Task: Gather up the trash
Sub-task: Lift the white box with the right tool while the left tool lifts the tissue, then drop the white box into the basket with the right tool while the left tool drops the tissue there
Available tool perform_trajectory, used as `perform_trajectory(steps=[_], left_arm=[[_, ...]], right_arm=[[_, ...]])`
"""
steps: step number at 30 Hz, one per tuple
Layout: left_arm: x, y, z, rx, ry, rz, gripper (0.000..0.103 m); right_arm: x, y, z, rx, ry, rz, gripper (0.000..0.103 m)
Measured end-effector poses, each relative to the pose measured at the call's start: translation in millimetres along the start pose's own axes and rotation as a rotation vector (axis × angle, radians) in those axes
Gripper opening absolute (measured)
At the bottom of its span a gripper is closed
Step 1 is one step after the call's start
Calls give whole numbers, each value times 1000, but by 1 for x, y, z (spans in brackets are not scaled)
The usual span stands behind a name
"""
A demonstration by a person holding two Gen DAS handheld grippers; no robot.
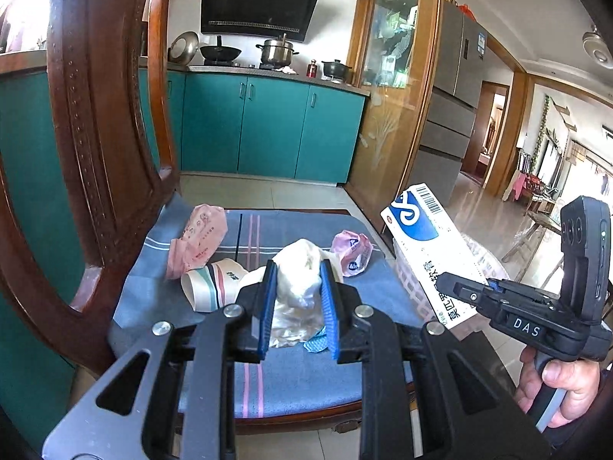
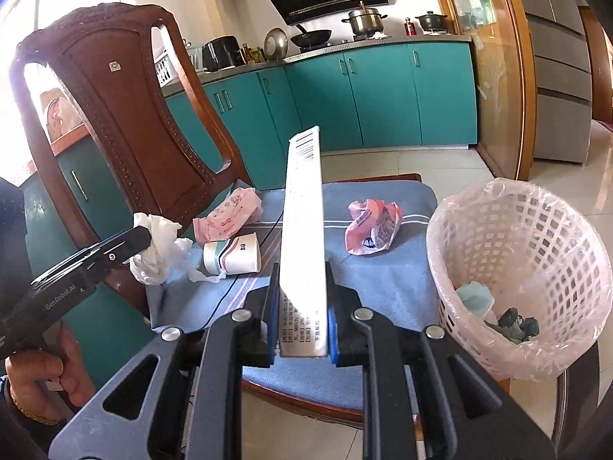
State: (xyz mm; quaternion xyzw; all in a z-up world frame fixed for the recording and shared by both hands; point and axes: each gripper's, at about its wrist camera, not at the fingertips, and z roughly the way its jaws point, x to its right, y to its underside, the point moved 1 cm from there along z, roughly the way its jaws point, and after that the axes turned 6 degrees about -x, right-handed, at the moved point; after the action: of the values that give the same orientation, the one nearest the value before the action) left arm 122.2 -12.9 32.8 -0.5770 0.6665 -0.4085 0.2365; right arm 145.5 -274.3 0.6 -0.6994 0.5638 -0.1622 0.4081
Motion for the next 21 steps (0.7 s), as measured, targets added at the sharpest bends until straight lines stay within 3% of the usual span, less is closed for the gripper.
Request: perform_trajectory(steps=[21], left_arm=[[-2,1,-5,-17,-10,-11,23]], right_arm=[[-6,2,9,-16,1,-17,19]])
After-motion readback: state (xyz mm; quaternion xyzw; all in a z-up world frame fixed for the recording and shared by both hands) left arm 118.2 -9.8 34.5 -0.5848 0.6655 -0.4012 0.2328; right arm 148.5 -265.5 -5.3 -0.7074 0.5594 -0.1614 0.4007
